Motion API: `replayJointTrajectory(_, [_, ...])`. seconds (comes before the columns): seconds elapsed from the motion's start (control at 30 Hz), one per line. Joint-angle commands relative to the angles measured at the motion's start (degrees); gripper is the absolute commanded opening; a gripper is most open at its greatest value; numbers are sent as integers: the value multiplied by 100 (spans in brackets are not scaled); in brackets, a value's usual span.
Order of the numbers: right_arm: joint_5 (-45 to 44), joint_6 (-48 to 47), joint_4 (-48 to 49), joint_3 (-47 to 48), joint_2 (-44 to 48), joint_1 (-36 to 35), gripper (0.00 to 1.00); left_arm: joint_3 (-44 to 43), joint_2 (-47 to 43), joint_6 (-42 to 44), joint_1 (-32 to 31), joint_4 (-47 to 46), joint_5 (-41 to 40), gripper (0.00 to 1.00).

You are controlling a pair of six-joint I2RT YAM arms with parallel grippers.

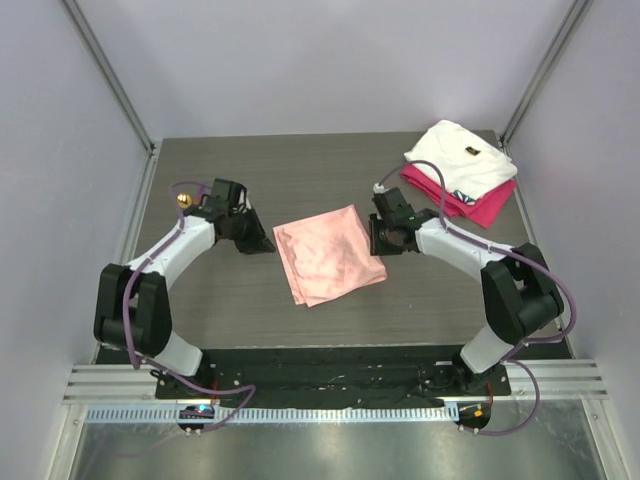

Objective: Fold the napkin into a case and place the utensils inside
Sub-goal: Move the square-folded napkin to the center of the board, then rotate the square-folded napkin at the center of the board.

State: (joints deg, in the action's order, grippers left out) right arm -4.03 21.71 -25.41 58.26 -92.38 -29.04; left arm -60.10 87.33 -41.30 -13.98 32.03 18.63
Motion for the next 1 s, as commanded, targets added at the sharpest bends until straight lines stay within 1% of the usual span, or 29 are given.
replayJointTrajectory(0.0, [50, -133, -237, 572, 404, -242, 42, -125, 187, 17, -403, -65, -236, 8])
replayJointTrajectory(0.03, [243, -63, -141, 546, 414, -295, 44, -143, 249, -1, -448, -100, -246, 8])
replayJointTrajectory(0.07, [785, 173, -18, 485, 422, -383, 45, -160, 406, -44, -465, -188, -272, 8])
replayJointTrajectory(0.1, [973, 314, 305, 311, 396, -427, 46, -204, 477, -62, -500, -206, -299, 7])
replayJointTrajectory(0.17, [1272, 648, 658, 73, 361, -506, 46, -292, 600, -36, -509, -206, -456, 7])
replayJointTrajectory(0.2, [1378, 719, 886, -111, 343, -524, 46, -414, 679, -19, -509, -189, -535, 10])
replayJointTrajectory(0.3, [1466, 729, 985, -297, 282, -594, 47, -625, 794, 112, -509, -136, -861, 23])
replayJointTrajectory(0.33, [1475, 720, 1003, -341, 325, -612, 47, -800, 855, 157, -509, -84, -1061, 25])
replayJointTrajectory(0.4, [1502, 711, 1029, -446, 404, -621, 49, -1047, 1144, 271, -501, 83, -1195, 28])
replayJointTrajectory(0.5, [1572, 703, 1064, -552, 633, -621, 53, -1522, 1488, 324, -492, 277, -1195, 28])
replayJointTrajectory(0.53, [1607, 694, 1038, -570, 677, -621, 53, -1644, 1706, 359, -492, 330, -1195, 28])
replayJointTrajectory(0.67, [1660, 641, 889, -596, 923, -612, 54, -2285, 2121, 613, -483, 611, -1335, 28])
replayJointTrajectory(0.73, [1791, 658, 871, -684, 1081, -612, 55, -2532, 2305, 963, -483, 882, -1354, 31])
replayJointTrajectory(0.77, [1862, 685, 914, -737, 1125, -621, 55, -2812, 2480, 1105, -483, 1006, -1354, 34])
replayJointTrajectory(0.87, [1714, 781, 1099, -1035, 1240, -612, 56, -3121, 2683, 1465, -483, 1270, -1485, 36])
replayJointTrajectory(0.97, [1581, 790, 1205, -1124, 1082, -586, 53, -3324, 2737, 1651, -474, 1192, -1398, 39])
